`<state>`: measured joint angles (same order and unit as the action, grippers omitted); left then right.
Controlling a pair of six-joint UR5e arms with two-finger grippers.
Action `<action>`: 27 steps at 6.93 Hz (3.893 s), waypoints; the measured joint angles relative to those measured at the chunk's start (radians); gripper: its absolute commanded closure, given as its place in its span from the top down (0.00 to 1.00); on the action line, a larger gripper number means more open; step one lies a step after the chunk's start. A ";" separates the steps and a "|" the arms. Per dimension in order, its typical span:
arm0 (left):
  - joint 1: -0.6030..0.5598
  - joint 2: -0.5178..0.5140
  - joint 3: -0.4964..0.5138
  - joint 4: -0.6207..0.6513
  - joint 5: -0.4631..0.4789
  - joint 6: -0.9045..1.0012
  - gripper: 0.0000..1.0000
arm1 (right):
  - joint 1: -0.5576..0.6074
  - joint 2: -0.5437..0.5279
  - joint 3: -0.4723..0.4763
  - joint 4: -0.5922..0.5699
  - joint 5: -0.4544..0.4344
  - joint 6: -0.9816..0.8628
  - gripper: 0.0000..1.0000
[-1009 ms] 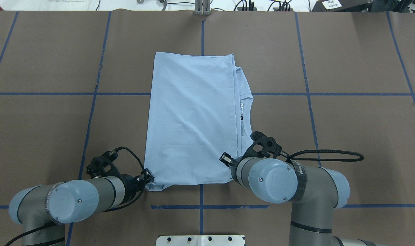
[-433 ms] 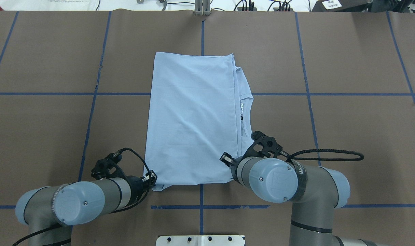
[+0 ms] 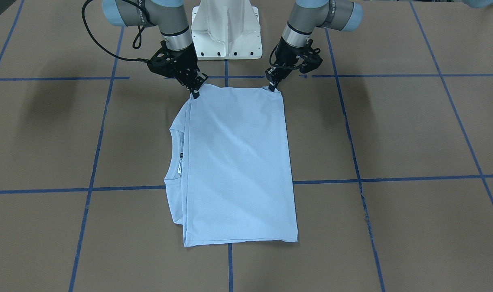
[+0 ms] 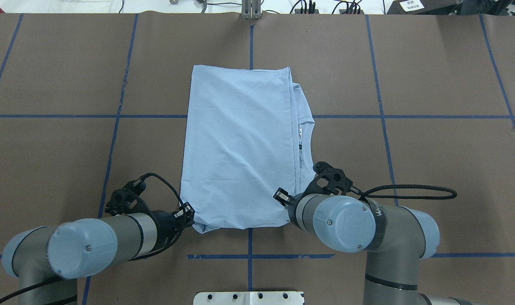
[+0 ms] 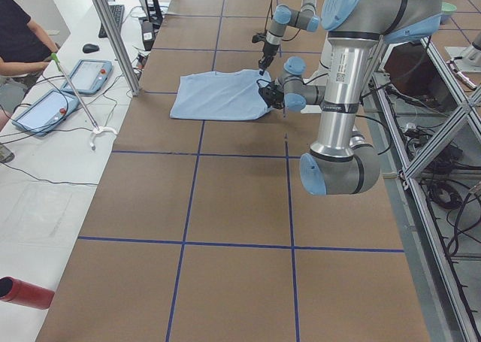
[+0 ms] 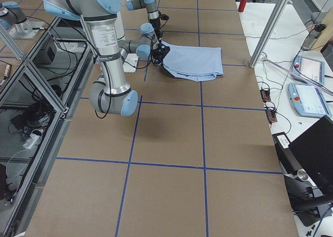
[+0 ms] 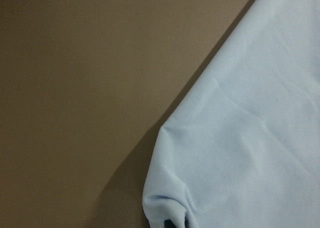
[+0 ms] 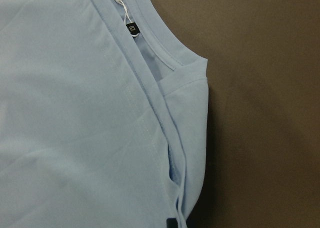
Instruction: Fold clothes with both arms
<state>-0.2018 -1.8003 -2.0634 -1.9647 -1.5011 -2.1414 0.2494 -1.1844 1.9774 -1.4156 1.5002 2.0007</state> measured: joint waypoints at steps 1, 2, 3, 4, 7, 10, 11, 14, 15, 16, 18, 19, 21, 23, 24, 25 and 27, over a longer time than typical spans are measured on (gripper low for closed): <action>0.050 0.000 -0.084 0.072 0.006 -0.060 0.00 | -0.013 -0.046 0.068 -0.001 0.001 0.016 0.00; 0.100 -0.001 -0.174 0.138 0.017 -0.118 0.00 | -0.039 -0.097 0.162 -0.003 0.001 0.064 0.00; 0.127 -0.006 -0.270 0.202 0.024 -0.159 0.00 | -0.059 -0.141 0.261 -0.007 0.001 0.117 0.00; 0.119 -0.015 -0.334 0.241 0.027 -0.174 0.00 | -0.064 -0.163 0.328 -0.009 -0.001 0.143 0.00; -0.097 -0.135 -0.217 0.264 0.026 0.039 0.00 | 0.079 -0.081 0.251 -0.008 0.000 0.118 0.00; -0.226 -0.177 -0.052 0.240 0.026 0.222 0.00 | 0.191 0.041 0.029 0.012 0.007 0.067 0.00; -0.245 -0.179 -0.017 0.223 0.027 0.251 0.00 | 0.219 0.069 -0.023 0.016 0.026 0.057 0.00; -0.339 -0.226 0.181 0.080 0.027 0.369 0.23 | 0.301 0.179 -0.260 0.133 0.105 0.043 0.00; -0.383 -0.259 0.306 -0.016 0.026 0.421 0.44 | 0.348 0.226 -0.400 0.235 0.168 0.013 0.99; -0.426 -0.310 0.471 -0.132 0.027 0.487 0.92 | 0.390 0.295 -0.564 0.329 0.219 -0.088 1.00; -0.511 -0.370 0.684 -0.307 0.025 0.636 1.00 | 0.495 0.401 -0.777 0.430 0.310 -0.388 1.00; -0.530 -0.370 0.687 -0.330 0.016 0.675 1.00 | 0.548 0.401 -0.795 0.443 0.374 -0.457 1.00; -0.595 -0.295 0.587 -0.337 -0.131 0.808 1.00 | 0.657 0.291 -0.730 0.443 0.489 -0.592 1.00; -0.784 -0.114 0.473 -0.329 -0.452 1.182 1.00 | 0.834 0.139 -0.659 0.372 0.657 -0.877 1.00; -0.911 -0.023 0.460 -0.326 -0.608 1.386 1.00 | 0.918 0.081 -0.637 0.286 0.705 -1.105 1.00; -1.017 0.054 0.460 -0.310 -0.706 1.567 1.00 | 0.991 0.002 -0.595 0.185 0.731 -1.333 1.00; -1.187 0.135 0.466 -0.149 -0.809 1.877 1.00 | 1.113 -0.232 -0.448 0.062 0.787 -1.634 1.00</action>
<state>-1.3886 -1.6653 -1.5978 -2.1141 -2.3104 -0.2640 1.3628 -1.4162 1.5290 -1.3531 2.2868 0.3670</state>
